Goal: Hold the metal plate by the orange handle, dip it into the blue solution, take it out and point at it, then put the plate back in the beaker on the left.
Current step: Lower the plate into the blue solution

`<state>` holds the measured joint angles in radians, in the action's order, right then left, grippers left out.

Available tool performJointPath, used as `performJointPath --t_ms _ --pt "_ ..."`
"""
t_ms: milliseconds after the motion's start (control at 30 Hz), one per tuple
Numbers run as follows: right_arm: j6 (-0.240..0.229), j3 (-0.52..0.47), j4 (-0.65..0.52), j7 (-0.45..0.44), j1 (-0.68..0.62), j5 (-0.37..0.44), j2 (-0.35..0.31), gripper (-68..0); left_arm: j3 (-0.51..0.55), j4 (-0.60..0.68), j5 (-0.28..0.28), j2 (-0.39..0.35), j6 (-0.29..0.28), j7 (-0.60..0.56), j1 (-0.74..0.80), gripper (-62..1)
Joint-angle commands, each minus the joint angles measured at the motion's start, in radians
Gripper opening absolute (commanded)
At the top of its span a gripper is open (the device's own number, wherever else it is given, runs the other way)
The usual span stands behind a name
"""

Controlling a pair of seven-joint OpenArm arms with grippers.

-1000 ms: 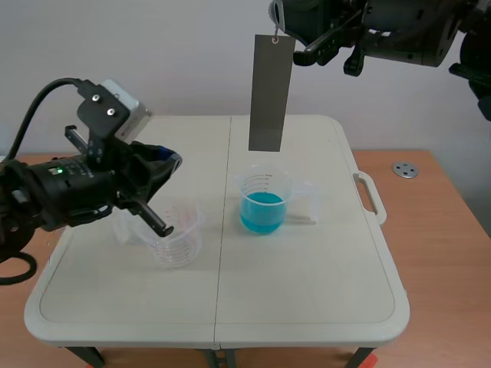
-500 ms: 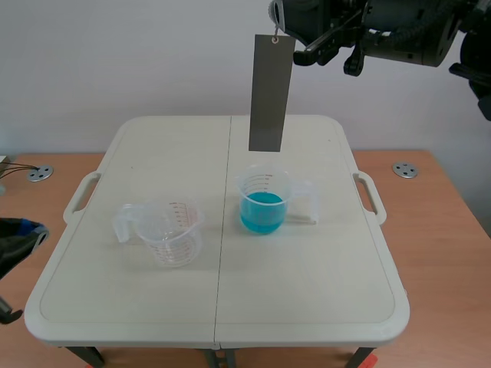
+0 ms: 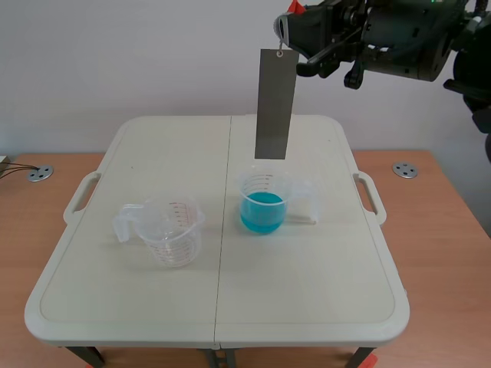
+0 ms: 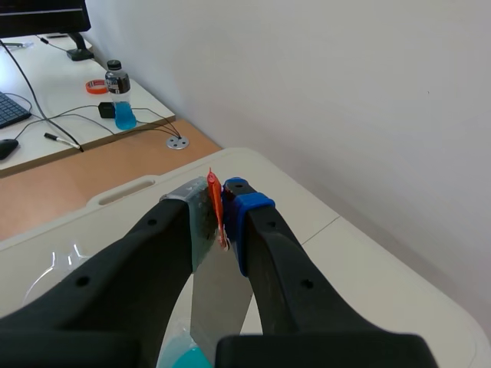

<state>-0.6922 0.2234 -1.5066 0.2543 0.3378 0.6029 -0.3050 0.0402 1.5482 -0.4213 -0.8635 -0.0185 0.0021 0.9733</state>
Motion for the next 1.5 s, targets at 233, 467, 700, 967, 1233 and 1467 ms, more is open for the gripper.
performJointPath --t_ms 233,467,700,967,1233,1467 --pt "-0.013 -0.006 0.05 -0.047 0.025 0.011 0.001 -66.0 -0.006 0.006 -0.009 0.079 0.001 -0.011 0.075 -59.4" --pt "-0.017 -0.005 0.116 -0.082 0.025 -0.011 0.019 -66.1 -0.008 0.003 -0.009 0.082 -0.002 -0.01 0.076 -59.4" --pt "-0.043 -0.005 0.177 -0.127 0.025 -0.08 0.055 -66.0 -0.008 0.003 -0.009 0.082 -0.002 -0.009 0.076 -59.4" --pt "-0.043 -0.004 0.229 -0.153 0.025 -0.132 0.086 -66.1 -0.008 0.003 -0.009 0.082 -0.002 -0.01 0.076 -59.4" --pt "-0.043 -0.003 0.3 -0.198 0.024 -0.208 0.117 -66.1 -0.008 0.003 -0.01 0.082 -0.003 -0.013 0.071 -59.4" --pt "-0.043 0.007 0.363 -0.264 0.024 -0.27 0.126 -66.1 -0.008 0.003 -0.01 0.082 -0.003 -0.01 0.071 -59.4"
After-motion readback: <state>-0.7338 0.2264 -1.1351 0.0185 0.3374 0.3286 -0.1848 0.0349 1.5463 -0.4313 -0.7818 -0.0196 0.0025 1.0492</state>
